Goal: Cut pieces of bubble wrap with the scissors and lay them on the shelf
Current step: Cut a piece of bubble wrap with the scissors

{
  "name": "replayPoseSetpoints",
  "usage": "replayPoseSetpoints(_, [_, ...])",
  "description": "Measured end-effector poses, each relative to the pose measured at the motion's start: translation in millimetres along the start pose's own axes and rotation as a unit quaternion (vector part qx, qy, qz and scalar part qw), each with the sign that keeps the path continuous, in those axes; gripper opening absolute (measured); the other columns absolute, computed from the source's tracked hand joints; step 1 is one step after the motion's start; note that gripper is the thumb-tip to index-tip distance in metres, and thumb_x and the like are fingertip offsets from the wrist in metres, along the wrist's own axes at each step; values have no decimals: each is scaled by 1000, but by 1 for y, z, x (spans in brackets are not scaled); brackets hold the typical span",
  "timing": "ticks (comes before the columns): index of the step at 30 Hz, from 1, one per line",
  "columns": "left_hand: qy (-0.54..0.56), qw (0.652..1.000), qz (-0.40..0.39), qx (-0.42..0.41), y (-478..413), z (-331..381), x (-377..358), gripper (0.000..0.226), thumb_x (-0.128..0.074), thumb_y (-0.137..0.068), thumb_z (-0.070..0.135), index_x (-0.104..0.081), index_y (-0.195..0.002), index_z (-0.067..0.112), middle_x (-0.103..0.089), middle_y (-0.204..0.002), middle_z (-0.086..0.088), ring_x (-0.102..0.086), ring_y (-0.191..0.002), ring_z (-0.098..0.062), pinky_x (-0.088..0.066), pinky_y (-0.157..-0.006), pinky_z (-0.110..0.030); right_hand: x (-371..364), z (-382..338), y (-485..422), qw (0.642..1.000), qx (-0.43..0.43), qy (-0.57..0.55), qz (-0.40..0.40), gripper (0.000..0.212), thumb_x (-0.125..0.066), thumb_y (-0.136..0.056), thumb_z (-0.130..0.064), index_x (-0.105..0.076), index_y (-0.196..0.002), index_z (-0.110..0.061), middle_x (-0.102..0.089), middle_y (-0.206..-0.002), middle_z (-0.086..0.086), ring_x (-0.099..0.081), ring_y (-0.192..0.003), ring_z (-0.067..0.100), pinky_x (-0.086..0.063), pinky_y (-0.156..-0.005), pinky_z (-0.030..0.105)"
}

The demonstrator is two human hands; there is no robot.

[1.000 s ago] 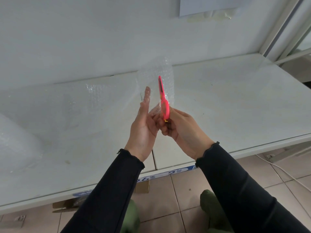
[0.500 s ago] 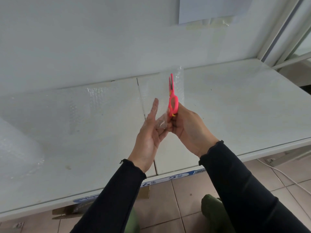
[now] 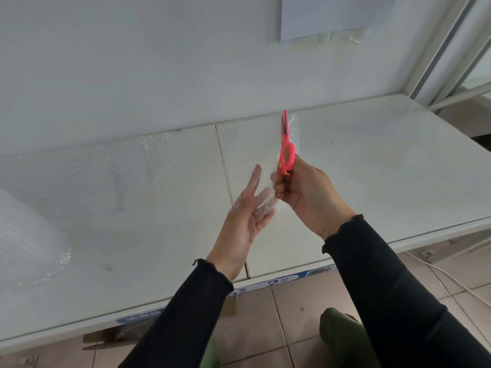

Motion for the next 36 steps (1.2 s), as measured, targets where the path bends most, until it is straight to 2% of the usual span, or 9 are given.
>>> replayPoseSetpoints(8, [0,1000,-12,7,3,-2,-4,49,-40,-99,50,-37,-149,50,-40,-159,-6,-52,-137,-11,-33,-121,-39,5,-5,-4,1000,-2,-5,11,36,-59,-97,-46,-57,-75,-17,-52,-71,2,-44,-59,14,-40,-64,28])
replayPoseSetpoints(16, [20,1000,-9,18,5,-3,-7,53,-48,-98,52,-38,-149,47,-41,-158,-1,-53,-135,-11,-34,-120,-38,8,-8,-10,1000,-5,8,16,43,-58,-95,-54,-53,-72,-18,-49,-70,2,-41,-59,14,-38,-63,27])
replayPoseSetpoints(23, [104,993,9,60,1,-12,-3,43,-38,-105,47,-40,-148,48,-40,-157,-13,-57,-133,-19,-36,-118,-40,13,-7,-10,999,-10,-13,38,32,-61,-98,-41,-59,-77,-16,-52,-67,2,-43,-58,13,-40,-61,24])
replayPoseSetpoints(27, [254,958,54,121,-6,-21,1,41,-42,-106,44,-45,-146,45,-45,-150,-23,-62,-126,-31,-44,-112,-42,17,-4,-12,999,-29,14,35,37,-63,-94,-48,-56,-73,-18,-53,-68,1,-45,-58,13,-40,-62,26])
replayPoseSetpoints(29, [329,929,81,150,-9,-26,2,44,-46,-104,43,-42,-148,42,-42,-151,-24,-62,-126,-34,-47,-108,-50,20,-4,-12,998,-38,35,38,40,-62,-93,-52,-55,-72,-19,-53,-69,1,-45,-58,13,-41,-62,25])
replayPoseSetpoints(31, [357,912,114,167,-12,-30,3,53,-47,-103,47,-34,-153,36,-37,-153,-21,-57,-131,-34,-49,-103,-57,24,-1,-11,996,-45,71,36,41,-61,-92,-56,-54,-71,-21,-55,-72,0,-46,-58,12,-41,-63,26])
replayPoseSetpoints(33, [322,914,146,199,-9,-31,6,64,-51,-98,54,-37,-149,17,-42,-146,-16,-52,-131,-32,-53,-98,-57,28,3,-10,991,-54,119,33,42,-60,-90,-60,-54,-72,-23,-58,-75,-1,-48,-62,13,-43,-68,28])
replayPoseSetpoints(35, [205,937,142,244,-1,-27,14,63,-61,-90,59,-55,-121,5,-56,-115,-11,-61,-108,-28,-60,-85,-45,31,7,-10,986,-62,153,36,42,-58,-89,-62,-54,-73,-24,-61,-79,-2,-50,-66,13,-44,-76,31])
replayPoseSetpoints(36, [118,953,105,259,4,-21,17,62,-61,-87,64,-60,-107,6,-59,-100,-9,-63,-93,-25,-60,-73,-38,32,8,-10,984,-63,164,38,41,-57,-90,-61,-54,-74,-23,-62,-80,-2,-51,-69,13,-44,-79,32])
Point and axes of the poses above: each hand's wrist, its own y-axis away from the middle knuckle, its own x-axis out of the back of the hand, z = x × y, the point moved 6 cm from there along -y, towards the middle knuckle
